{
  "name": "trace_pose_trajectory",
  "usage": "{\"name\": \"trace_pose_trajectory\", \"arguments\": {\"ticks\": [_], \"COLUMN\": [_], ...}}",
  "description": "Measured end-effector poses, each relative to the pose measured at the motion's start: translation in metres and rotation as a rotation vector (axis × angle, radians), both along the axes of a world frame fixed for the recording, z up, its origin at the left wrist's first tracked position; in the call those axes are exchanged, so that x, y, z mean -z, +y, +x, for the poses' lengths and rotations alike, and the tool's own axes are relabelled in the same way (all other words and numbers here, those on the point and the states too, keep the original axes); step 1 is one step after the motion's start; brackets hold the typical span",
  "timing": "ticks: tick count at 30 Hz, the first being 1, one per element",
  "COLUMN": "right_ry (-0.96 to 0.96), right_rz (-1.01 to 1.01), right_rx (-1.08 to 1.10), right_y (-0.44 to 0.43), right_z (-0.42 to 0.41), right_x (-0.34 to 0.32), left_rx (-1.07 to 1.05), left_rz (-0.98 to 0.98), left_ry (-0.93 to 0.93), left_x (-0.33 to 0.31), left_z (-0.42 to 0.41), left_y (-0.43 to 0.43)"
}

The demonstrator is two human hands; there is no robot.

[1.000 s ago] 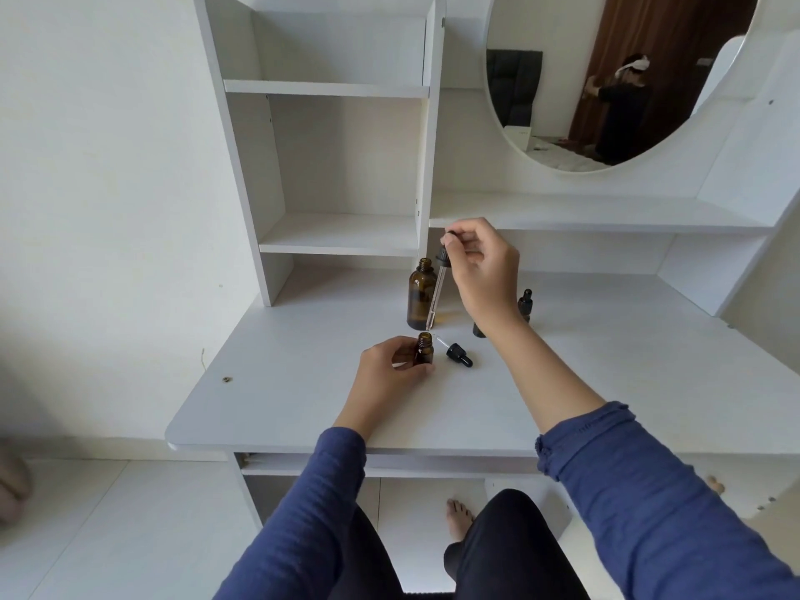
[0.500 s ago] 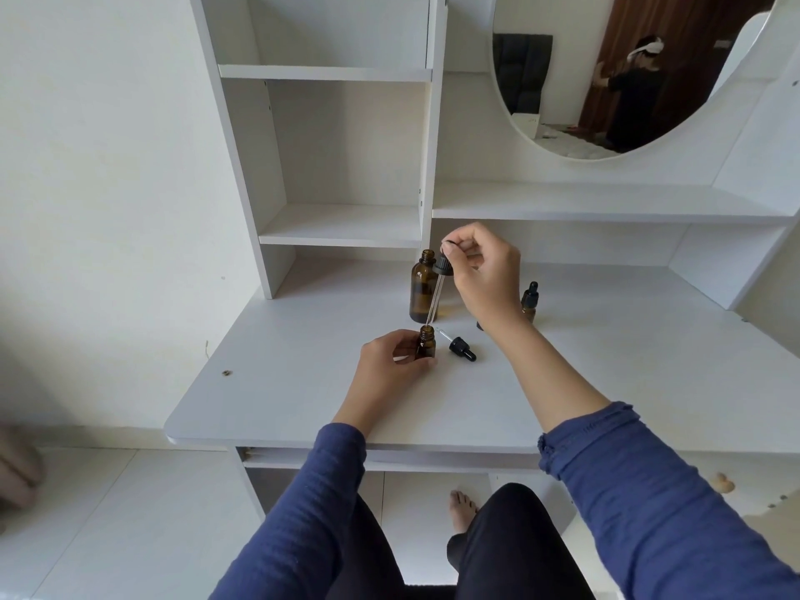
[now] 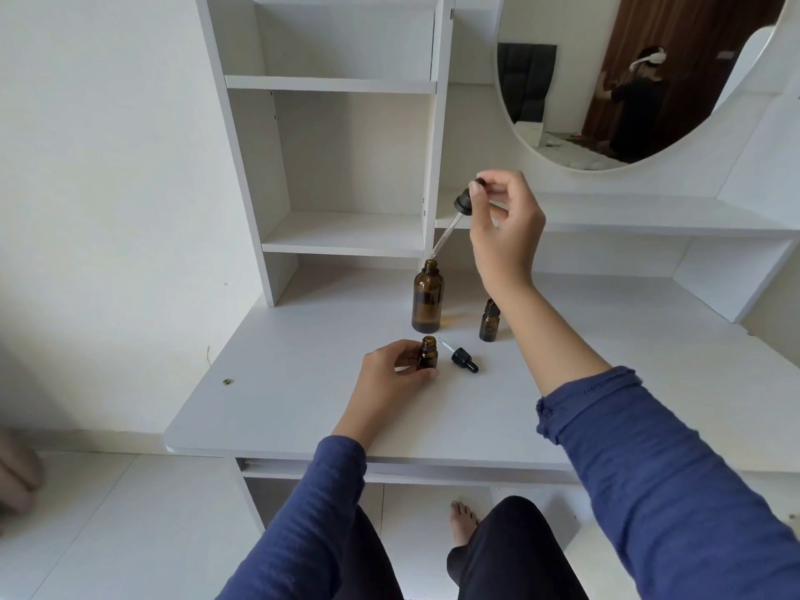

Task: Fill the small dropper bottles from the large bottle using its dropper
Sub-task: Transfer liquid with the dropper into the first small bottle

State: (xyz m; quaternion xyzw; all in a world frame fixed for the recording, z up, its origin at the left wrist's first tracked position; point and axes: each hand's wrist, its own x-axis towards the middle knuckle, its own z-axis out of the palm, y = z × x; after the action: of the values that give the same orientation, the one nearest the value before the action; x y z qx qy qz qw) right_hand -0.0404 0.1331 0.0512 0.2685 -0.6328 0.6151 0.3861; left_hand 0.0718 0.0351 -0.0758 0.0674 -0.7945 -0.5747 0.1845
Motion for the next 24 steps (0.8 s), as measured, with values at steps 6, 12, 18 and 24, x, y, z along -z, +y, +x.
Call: {"name": "trace_pose_trajectory", "arguments": {"ticks": [6, 12, 18, 24], "right_ry": [0.016, 0.007, -0.025, -0.125], "right_rz": [0.051, 0.113, 0.177, 0.305], "right_rx": [0.039, 0.032, -0.017, -0.036], "right_y": [-0.007, -0.011, -0.02, -0.031], "right_z": [-0.01, -0.017, -0.023, -0.028], "right_x": [0.002, 0.009, 0.011, 0.028], "left_rx": [0.006, 0.031, 0.025, 0.025], "left_rz": [0.009, 0.02, 0.014, 0.005], "left_ry": [0.002, -0.004, -0.014, -0.02], "left_x": [0.001, 0.002, 0.001, 0.002], "left_z": [-0.001, -0.002, -0.003, -0.004], "left_y": [0.0, -0.002, -0.002, -0.003]}}
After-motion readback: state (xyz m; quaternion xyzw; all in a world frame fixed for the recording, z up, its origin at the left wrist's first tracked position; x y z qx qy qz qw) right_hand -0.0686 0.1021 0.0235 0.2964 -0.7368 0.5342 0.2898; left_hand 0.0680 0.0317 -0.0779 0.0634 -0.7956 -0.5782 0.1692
